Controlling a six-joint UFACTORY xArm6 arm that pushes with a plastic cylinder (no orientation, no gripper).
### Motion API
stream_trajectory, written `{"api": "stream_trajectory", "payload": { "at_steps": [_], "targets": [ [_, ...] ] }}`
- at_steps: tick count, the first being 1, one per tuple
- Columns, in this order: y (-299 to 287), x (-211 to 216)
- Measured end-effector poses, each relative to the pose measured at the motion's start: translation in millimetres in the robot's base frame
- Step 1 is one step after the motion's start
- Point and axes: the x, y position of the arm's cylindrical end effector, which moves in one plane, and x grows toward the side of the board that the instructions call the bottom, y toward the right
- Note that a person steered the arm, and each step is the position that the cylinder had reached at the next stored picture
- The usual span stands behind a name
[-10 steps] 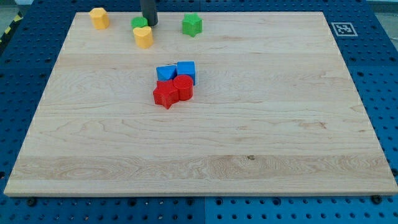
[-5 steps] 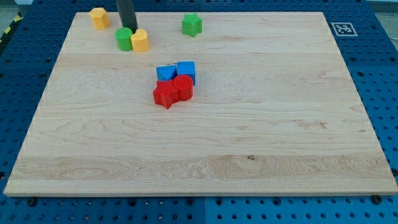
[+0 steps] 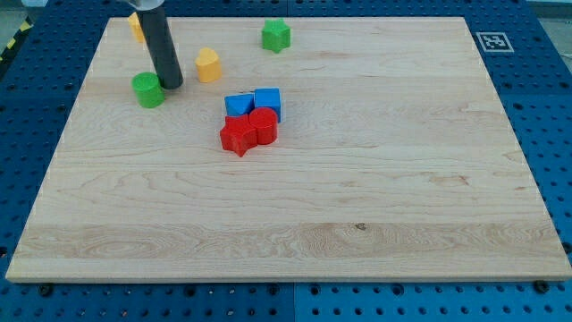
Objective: Place the green circle vertically below the yellow hexagon
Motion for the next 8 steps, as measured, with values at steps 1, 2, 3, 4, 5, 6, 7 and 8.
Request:
{"api": "stream_trajectory", "payload": {
  "at_steps": [1, 2, 3, 4, 5, 6, 7, 8],
  "targets": [
    [-12.3, 15.0],
    [-16.0, 20.4],
    [-19.5, 27.5],
    [-29.7, 28.0],
    [-32.8, 29.1],
    [-32.8, 29.1],
    [-32.6, 29.3],
    [-18.0, 40.4]
  ]
}}
